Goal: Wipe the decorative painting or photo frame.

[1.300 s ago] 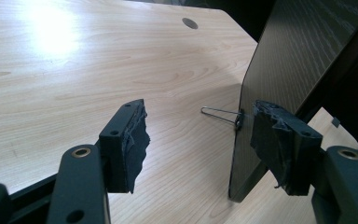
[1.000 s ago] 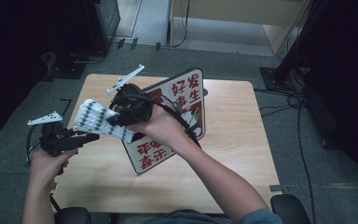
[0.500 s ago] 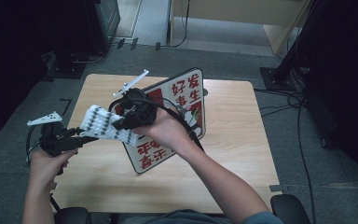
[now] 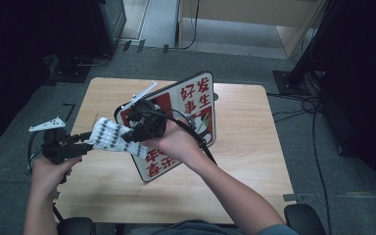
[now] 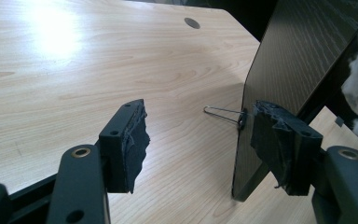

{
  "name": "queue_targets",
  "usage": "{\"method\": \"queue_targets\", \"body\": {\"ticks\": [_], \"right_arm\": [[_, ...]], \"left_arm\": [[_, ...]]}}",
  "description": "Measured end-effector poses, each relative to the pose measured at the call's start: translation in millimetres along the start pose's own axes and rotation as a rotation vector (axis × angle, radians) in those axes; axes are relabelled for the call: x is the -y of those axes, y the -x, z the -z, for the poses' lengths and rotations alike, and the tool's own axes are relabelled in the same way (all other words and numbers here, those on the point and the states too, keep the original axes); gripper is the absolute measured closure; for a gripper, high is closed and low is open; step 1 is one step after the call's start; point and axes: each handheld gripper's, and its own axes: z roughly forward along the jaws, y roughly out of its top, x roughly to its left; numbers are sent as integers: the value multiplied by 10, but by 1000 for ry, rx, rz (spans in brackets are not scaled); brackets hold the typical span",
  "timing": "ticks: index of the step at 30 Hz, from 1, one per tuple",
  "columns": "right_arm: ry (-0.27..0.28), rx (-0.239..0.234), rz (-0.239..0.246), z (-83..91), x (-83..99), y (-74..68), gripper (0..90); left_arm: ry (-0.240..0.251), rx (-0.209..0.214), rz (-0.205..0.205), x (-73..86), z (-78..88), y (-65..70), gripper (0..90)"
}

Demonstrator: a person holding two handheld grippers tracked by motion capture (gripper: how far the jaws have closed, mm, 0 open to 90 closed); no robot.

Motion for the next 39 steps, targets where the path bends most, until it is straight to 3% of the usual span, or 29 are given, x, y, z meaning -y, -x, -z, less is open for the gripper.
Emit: {"method": "queue_targets", "body": {"ticks": [21, 30, 39], "right_arm": [[-22, -2, -24, -123, 230, 38, 801], [-35, 17, -43, -215, 343, 25, 801], [-53, 21, -45, -293, 436, 23, 800]], "left_arm": [[18, 8, 6, -25, 30, 6, 361], [0, 14, -8, -85, 24, 76, 364], [12, 18, -29, -169, 79, 169, 370]]}}
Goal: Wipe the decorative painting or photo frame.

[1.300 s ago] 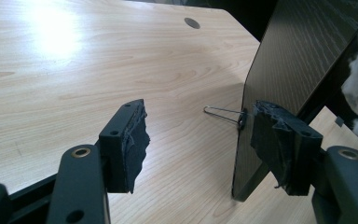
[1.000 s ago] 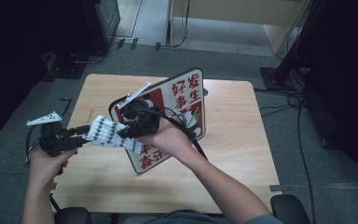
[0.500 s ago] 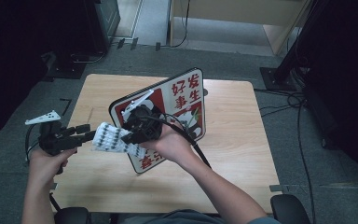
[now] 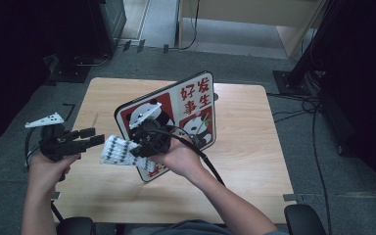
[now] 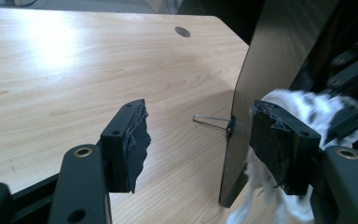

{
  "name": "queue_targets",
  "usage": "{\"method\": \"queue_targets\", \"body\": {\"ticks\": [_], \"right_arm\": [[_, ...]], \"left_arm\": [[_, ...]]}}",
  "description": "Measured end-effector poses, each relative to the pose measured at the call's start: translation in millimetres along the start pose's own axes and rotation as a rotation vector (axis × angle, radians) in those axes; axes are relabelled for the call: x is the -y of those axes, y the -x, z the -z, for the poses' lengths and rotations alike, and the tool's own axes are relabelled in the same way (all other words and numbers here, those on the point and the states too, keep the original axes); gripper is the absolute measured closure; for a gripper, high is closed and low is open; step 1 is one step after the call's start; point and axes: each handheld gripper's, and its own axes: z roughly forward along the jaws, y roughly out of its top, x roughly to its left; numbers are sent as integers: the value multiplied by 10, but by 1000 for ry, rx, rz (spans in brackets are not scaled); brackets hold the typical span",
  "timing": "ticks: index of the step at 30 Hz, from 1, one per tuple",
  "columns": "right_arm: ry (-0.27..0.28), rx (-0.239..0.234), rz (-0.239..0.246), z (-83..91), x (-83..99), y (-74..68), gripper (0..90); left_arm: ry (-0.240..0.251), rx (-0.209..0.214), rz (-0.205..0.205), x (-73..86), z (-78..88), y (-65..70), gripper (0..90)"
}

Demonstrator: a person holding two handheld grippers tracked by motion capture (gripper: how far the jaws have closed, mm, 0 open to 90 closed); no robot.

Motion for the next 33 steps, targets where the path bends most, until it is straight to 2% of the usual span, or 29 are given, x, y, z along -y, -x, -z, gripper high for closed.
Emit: {"method": "queue_targets", "body": {"ticks": [2, 4, 7, 15, 19, 21, 24, 28, 33], "right_arm": [[-3, 1, -1, -17, 16, 2, 800], [-4, 3, 0, -34, 36, 1, 801], [-4, 4, 0, -54, 60, 4, 801], [3, -1, -10, -93, 92, 9, 800], [2, -2, -15, -118, 113, 2, 800], [4, -4, -16, -130, 128, 4, 801], [8, -5, -24, -138, 150, 6, 800], [13, -3, -23, -141, 161, 15, 800], [16, -5, -26, -154, 176, 19, 800]], "left_arm": [[0, 0, -7, -14, 0, 25, 381], [7, 19, 0, -30, 2, 47, 401], [-5, 16, -24, -58, -14, 97, 418], [-20, 49, -64, -134, -75, 232, 439], [-30, 60, -76, -158, -134, 277, 450], [-47, 73, -61, -174, -167, 296, 501], [-44, 93, -58, -201, -207, 330, 542], [-54, 109, -90, -221, -272, 378, 544], [-71, 133, -99, -241, -366, 412, 551]]}}
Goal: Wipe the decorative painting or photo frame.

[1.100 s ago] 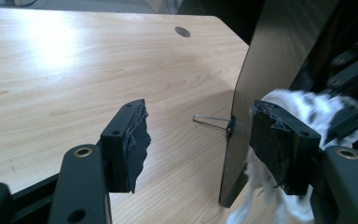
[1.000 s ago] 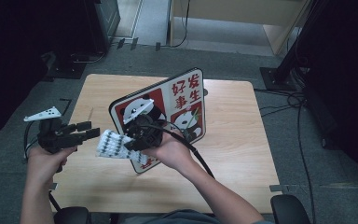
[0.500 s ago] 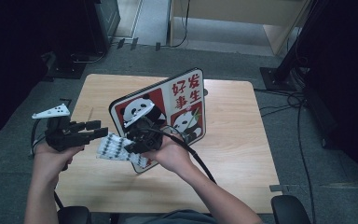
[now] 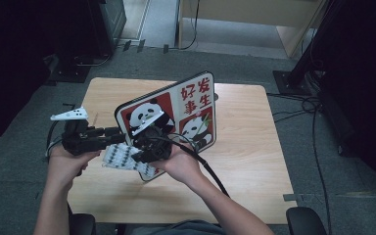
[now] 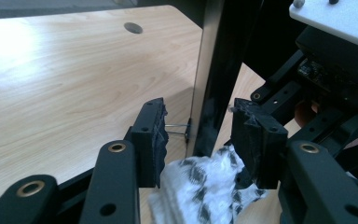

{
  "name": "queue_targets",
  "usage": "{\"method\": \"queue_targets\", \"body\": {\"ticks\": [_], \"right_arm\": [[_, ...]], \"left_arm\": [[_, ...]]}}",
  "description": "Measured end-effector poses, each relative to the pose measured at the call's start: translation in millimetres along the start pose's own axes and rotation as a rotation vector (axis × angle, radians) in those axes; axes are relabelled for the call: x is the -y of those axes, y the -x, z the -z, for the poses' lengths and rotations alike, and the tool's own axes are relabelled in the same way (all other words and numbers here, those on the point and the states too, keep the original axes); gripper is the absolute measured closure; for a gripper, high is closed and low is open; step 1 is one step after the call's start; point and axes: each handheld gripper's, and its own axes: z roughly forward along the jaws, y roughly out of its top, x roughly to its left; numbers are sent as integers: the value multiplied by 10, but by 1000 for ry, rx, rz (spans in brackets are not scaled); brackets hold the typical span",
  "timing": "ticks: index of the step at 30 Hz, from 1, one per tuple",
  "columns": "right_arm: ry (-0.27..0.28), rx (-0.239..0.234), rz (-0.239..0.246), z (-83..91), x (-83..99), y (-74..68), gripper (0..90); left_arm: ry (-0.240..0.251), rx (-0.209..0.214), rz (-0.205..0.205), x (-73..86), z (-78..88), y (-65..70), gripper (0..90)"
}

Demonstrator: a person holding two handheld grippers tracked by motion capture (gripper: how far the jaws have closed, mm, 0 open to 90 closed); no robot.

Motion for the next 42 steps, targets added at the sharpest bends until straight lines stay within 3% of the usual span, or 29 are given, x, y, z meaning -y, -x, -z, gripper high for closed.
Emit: {"method": "queue_targets", "body": {"ticks": [4, 6, 14, 42], "right_arm": [[4, 1, -5, -3, 12, -1, 800], [8, 2, -6, -7, 17, 0, 800], [16, -2, -15, -47, 60, 24, 800], [-15, -13, -59, -323, 383, 73, 801]], "left_arm": [[-17, 17, -2, -19, -81, 8, 576], [-26, 39, 18, -21, -127, -1, 589], [-28, 27, 31, -9, -195, 10, 754], [-33, 17, 13, 9, -187, 33, 766]]}}
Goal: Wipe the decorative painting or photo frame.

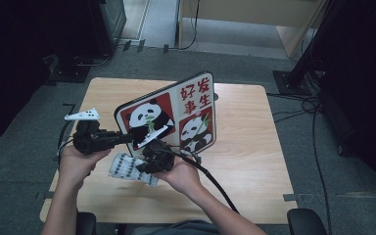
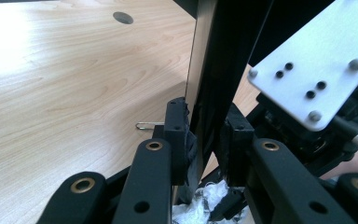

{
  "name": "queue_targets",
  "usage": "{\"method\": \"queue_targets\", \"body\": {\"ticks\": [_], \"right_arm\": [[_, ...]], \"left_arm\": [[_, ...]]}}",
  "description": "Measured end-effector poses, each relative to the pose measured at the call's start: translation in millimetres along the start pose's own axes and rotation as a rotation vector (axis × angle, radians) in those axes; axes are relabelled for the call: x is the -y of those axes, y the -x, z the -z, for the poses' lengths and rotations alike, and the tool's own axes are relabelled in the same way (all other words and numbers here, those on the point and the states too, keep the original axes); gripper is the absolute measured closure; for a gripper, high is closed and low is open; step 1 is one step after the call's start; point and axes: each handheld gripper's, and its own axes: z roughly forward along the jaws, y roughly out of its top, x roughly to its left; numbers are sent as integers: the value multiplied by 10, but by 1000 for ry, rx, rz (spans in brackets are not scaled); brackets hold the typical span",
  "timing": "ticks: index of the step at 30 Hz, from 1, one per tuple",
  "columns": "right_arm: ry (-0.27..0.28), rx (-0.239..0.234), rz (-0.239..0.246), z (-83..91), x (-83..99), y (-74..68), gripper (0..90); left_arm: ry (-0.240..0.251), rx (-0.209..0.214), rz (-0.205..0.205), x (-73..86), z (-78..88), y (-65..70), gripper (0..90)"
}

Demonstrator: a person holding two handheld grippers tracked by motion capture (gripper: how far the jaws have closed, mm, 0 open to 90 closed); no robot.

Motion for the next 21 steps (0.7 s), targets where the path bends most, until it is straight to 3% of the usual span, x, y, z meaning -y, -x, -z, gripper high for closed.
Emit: {"method": "queue_targets", "body": {"ticks": [21], "right_arm": [[-12, 3, -9, -215, 277, 76, 806]], "left_arm": [[5, -4, -3, 5, 7, 3, 766]]}}
